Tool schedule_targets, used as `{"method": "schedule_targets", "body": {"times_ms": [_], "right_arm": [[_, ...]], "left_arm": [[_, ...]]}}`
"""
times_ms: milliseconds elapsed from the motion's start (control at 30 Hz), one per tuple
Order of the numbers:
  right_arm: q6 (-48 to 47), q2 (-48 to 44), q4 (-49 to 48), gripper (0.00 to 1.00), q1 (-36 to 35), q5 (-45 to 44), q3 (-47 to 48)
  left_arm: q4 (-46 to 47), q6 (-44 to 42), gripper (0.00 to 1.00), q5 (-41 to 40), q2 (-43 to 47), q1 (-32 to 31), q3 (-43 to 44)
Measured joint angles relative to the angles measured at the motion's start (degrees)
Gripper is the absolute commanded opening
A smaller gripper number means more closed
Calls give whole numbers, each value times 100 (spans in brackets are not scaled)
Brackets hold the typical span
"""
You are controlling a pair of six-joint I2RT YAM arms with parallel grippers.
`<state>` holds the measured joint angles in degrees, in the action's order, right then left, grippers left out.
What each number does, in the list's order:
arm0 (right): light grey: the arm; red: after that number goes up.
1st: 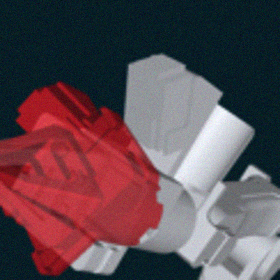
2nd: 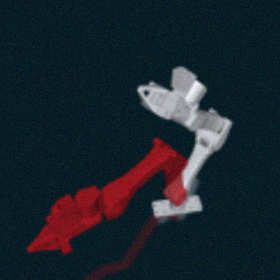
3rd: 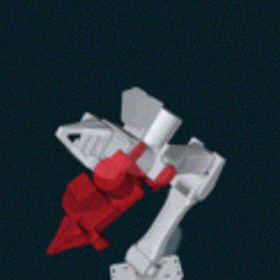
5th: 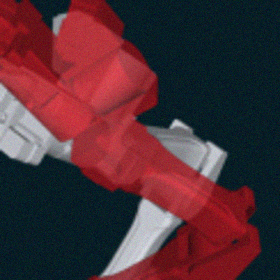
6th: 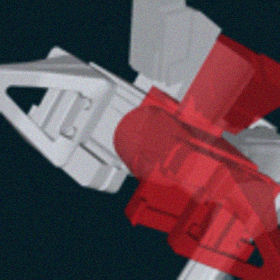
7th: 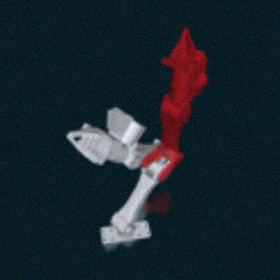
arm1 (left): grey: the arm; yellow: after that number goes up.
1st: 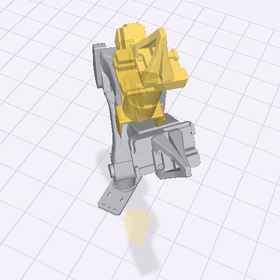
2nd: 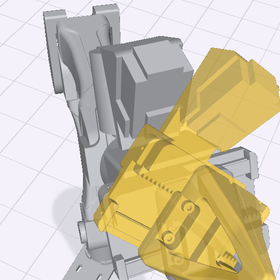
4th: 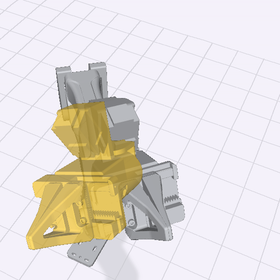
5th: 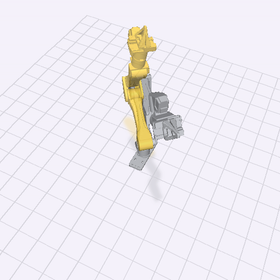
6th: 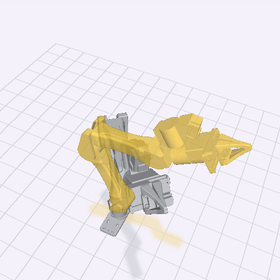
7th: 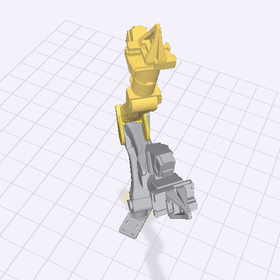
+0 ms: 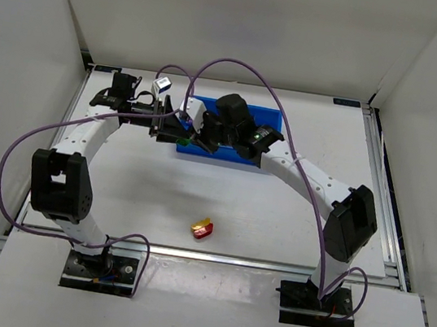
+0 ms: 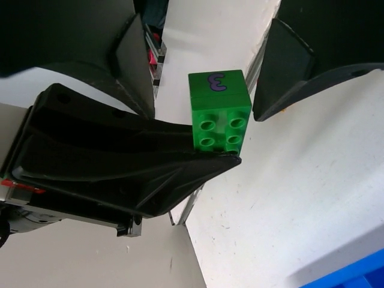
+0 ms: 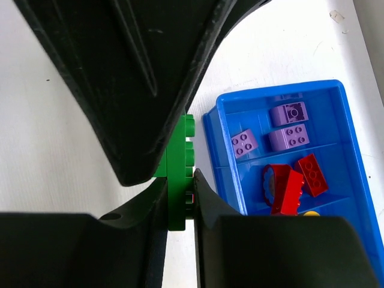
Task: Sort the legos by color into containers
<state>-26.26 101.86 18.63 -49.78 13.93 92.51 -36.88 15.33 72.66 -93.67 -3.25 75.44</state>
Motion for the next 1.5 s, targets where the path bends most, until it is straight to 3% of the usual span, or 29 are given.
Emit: {"method": "schedule_targets", "body": {"times_ms": [167,400,533,933,1100,1500], "right_arm": [[11,-11,-55,5,2,13,-42],[37,-24,-70,3,-2,-37,-55],[57,-28,-92,3,-2,-57,-55],[57,-101,-90,2,-2,-57,-81],[57,-103,-120,2,-2,-138,-103],[151,-98,-238,0,57,-688,-155]], "left_arm": [[4,15,81,-31,227,-9,-168],[-17,9,71,-46,409,-26,-391],[-17,-28,58,-155,411,-24,-391],[-15,-72,45,-280,415,-26,-393],[-17,-94,34,-308,415,-28,-393],[66,-127,29,-356,817,-26,-981]]}}
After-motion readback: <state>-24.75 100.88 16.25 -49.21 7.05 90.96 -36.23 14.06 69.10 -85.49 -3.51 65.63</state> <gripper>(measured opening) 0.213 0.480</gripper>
